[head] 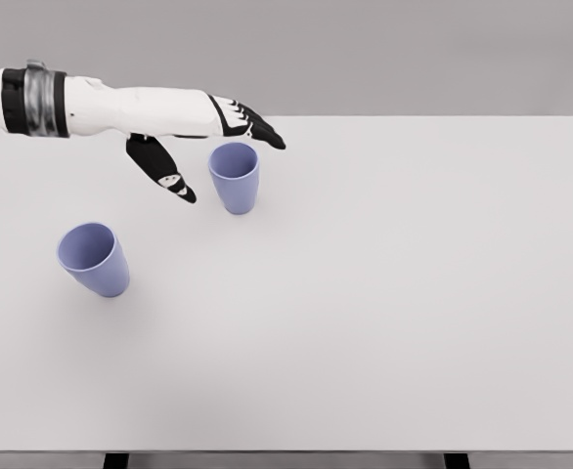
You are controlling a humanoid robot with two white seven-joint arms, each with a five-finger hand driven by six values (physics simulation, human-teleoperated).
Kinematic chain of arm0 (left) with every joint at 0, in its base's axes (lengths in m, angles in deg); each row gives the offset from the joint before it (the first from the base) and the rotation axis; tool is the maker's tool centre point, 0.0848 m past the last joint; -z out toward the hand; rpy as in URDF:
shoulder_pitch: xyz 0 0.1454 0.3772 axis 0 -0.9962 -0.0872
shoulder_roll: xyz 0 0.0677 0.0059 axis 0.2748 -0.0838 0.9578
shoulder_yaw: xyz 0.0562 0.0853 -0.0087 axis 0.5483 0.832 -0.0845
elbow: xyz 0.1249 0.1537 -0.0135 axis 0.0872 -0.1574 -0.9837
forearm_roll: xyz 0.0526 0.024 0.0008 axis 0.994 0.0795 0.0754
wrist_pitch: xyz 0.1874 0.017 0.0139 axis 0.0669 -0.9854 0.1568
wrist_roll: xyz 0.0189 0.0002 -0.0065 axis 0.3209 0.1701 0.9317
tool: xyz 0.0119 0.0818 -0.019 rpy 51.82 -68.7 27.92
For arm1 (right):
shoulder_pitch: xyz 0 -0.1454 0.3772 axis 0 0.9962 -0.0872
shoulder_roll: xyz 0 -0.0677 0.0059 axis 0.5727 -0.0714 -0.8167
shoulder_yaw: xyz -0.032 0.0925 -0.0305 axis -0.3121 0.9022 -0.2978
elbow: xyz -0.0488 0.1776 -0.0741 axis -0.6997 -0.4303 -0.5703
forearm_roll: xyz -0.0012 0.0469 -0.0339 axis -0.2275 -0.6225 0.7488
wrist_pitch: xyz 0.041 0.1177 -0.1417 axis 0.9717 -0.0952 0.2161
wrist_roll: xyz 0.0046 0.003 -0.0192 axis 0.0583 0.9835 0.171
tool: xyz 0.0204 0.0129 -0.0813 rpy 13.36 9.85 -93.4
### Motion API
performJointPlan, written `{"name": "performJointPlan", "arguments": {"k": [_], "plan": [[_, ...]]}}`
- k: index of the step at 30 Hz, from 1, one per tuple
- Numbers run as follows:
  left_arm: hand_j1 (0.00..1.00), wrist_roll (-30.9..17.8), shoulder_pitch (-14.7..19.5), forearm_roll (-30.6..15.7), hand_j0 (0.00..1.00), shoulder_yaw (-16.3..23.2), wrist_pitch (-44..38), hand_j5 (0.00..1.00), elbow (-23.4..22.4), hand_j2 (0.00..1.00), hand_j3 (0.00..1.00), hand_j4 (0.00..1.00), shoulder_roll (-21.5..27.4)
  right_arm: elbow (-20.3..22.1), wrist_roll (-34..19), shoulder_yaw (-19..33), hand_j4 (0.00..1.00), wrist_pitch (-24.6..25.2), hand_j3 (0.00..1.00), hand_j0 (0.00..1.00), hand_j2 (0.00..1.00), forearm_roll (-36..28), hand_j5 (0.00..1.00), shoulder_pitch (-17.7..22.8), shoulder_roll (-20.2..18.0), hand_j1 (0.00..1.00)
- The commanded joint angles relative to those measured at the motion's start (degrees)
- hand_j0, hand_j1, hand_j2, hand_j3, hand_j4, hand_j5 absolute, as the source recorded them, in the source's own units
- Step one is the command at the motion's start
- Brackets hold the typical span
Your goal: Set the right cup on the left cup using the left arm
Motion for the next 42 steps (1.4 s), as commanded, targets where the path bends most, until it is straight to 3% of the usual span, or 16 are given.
{"name": "performJointPlan", "arguments": {"k": [1,2,5,8,12,19,23,29,42], "plan": [[1.00,0.02,0.09,-1.00,1.00,0.15,-0.16,1.00,0.00,1.00,1.00,1.00,0.05,0.32,-0.15,-0.10,1.00,-0.09,1.00,1.00,1.00,0.22,1.00,0.00,0.00,1.00],[1.00,0.02,0.18,-1.00,1.00,0.15,-0.16,1.00,-0.44,1.00,1.00,1.00,0.05,-0.03,-0.06,-0.01,1.00,0.00,1.00,1.00,1.00,0.04,1.00,0.09,0.00,1.00],[1.00,0.02,1.32,-0.65,1.00,0.15,-0.16,1.00,-9.14,1.00,1.00,1.00,-3.46,-0.38,0.03,0.17,1.00,0.00,1.00,1.00,1.00,-0.05,1.00,0.62,0.00,1.00],[1.00,0.02,1.14,-0.04,1.00,0.24,-0.16,1.00,-14.41,1.00,1.00,1.00,-5.66,-0.38,-0.06,-0.01,1.00,0.00,1.00,1.00,1.00,-0.05,1.00,0.53,0.00,1.00],[1.00,0.02,0.70,1.28,1.00,1.99,-0.16,1.00,-15.03,1.00,1.00,1.00,-5.83,-0.38,0.03,-0.10,1.00,0.00,1.00,1.00,1.00,-0.05,1.00,0.53,0.00,1.00],[1.00,0.02,0.70,2.34,1.00,1.91,-0.16,1.00,-26.37,1.00,1.00,1.00,-10.23,-0.38,0.03,-0.01,1.00,0.00,1.00,1.00,1.00,-0.05,1.00,0.53,0.00,1.00],[1.00,0.02,-0.61,2.25,1.00,2.52,-0.07,1.00,-28.04,1.00,1.00,1.00,-14.27,-0.38,-0.06,-0.10,1.00,0.00,1.00,1.00,1.00,-0.05,1.00,0.53,0.00,1.00],[1.00,0.02,-2.20,2.42,1.00,2.61,0.01,1.00,-28.74,1.00,1.00,1.00,-16.47,-0.38,-0.06,-0.10,1.00,0.00,1.00,1.00,1.00,-0.05,1.00,0.53,0.00,1.00],[1.00,0.02,-2.29,2.95,1.00,2.79,0.45,1.00,-29.45,1.00,1.00,1.00,-16.21,-0.38,-0.06,-0.10,1.00,0.00,1.00,1.00,1.00,-0.05,1.00,0.53,0.00,1.00]]}}
